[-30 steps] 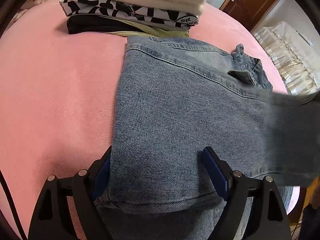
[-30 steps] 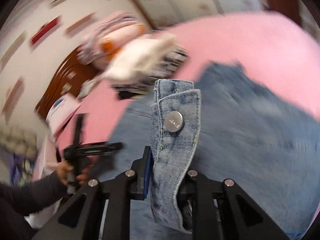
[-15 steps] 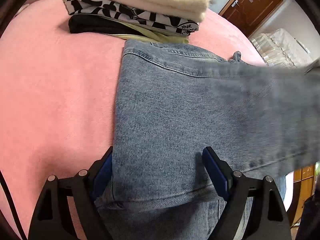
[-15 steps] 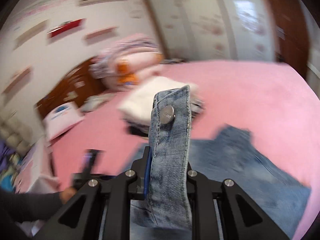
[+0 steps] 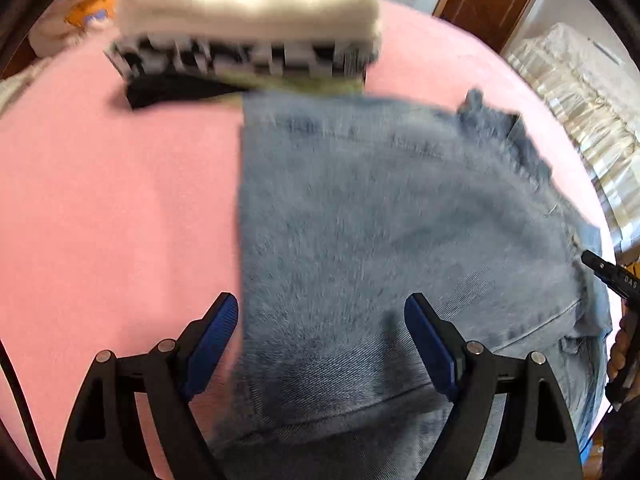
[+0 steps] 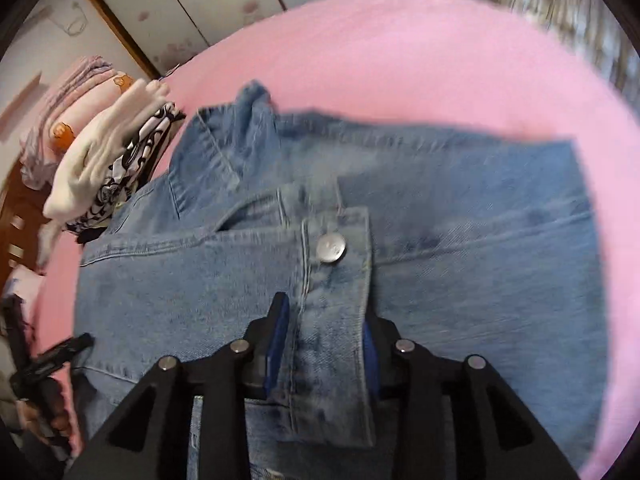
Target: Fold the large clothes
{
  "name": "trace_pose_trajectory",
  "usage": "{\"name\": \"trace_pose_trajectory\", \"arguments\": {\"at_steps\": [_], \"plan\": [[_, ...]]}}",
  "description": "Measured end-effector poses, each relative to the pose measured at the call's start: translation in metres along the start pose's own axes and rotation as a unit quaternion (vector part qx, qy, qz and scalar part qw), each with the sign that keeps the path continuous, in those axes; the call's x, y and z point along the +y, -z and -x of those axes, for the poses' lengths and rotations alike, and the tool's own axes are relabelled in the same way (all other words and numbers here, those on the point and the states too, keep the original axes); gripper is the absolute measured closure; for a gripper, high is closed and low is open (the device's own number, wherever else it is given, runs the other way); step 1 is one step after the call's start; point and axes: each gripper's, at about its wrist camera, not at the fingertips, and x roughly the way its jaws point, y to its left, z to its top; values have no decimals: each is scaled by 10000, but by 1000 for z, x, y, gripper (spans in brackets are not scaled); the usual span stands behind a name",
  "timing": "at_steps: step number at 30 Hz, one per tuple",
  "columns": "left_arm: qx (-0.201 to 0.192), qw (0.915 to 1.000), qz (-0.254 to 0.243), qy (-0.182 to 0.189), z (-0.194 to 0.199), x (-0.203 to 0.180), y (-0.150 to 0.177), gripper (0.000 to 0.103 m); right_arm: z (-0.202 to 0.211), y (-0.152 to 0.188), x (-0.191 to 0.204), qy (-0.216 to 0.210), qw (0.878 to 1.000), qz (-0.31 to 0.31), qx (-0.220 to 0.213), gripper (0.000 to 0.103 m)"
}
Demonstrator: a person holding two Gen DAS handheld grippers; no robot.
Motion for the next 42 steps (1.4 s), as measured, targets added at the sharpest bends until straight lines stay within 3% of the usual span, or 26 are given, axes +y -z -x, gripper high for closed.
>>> {"name": "trace_pose_trajectory", "arguments": {"at_steps": [4, 10, 13, 16, 19, 20, 21, 24, 26, 28, 30, 31, 33, 35, 42], "plan": [[-454, 9985, -286, 111, 27, -27, -13, 19, 31, -2, 26, 140, 9977, 471, -469, 69], [-579, 9938, -788, 536, 5, -95, -37, 23, 17, -10, 102, -593, 9917, 998, -559, 72], [-443, 9921, -889, 772, -22, -123, -51, 37, -7, -14, 130, -780, 9896, 1107, -478, 85], [-200, 9953, -824, 471, -59, -135, -61, 49, -42, -19, 139, -688, 9916, 1083, -172, 87], [27, 9970, -705, 325, -89, -123, -67, 59, -76, -18, 126, -312, 9940, 1039, 154, 103], [-4, 9972, -613, 421, -91, -115, -69, 62, -79, -18, 119, -321, 9944, 993, 173, 103], [0, 9976, -518, 467, -92, -107, -72, 72, -77, -19, 111, -294, 9951, 930, 131, 103], [100, 9971, -233, 711, -92, -81, -79, 92, -69, -23, 83, 123, 9965, 818, -73, 103], [93, 9968, -68, 790, -90, -63, -81, 92, -65, -24, 62, 44, 9977, 683, -38, 103], [72, 9969, 11, 779, -84, -47, -82, 92, -58, -24, 46, 402, 9970, 661, -83, 103], [64, 9976, 94, 687, -76, -33, -83, 88, -52, -24, 32, 157, 9986, 497, 2, 103], [63, 9981, 120, 604, -71, -27, -83, 86, -46, -23, 28, 347, 9982, 482, -43, 103], [64, 9990, 132, 413, -61, -20, -81, 64, -36, -21, 26, 329, 9983, 484, -73, 103], [-35, 9996, 98, 250, -45, -14, -75, 53, -26, -19, 25, 371, 9984, 413, -61, 99], [-212, 9992, -226, 238, 11, -30, -36, 51, 16, 7, 60, 175, 9970, 731, -167, 98]]}}
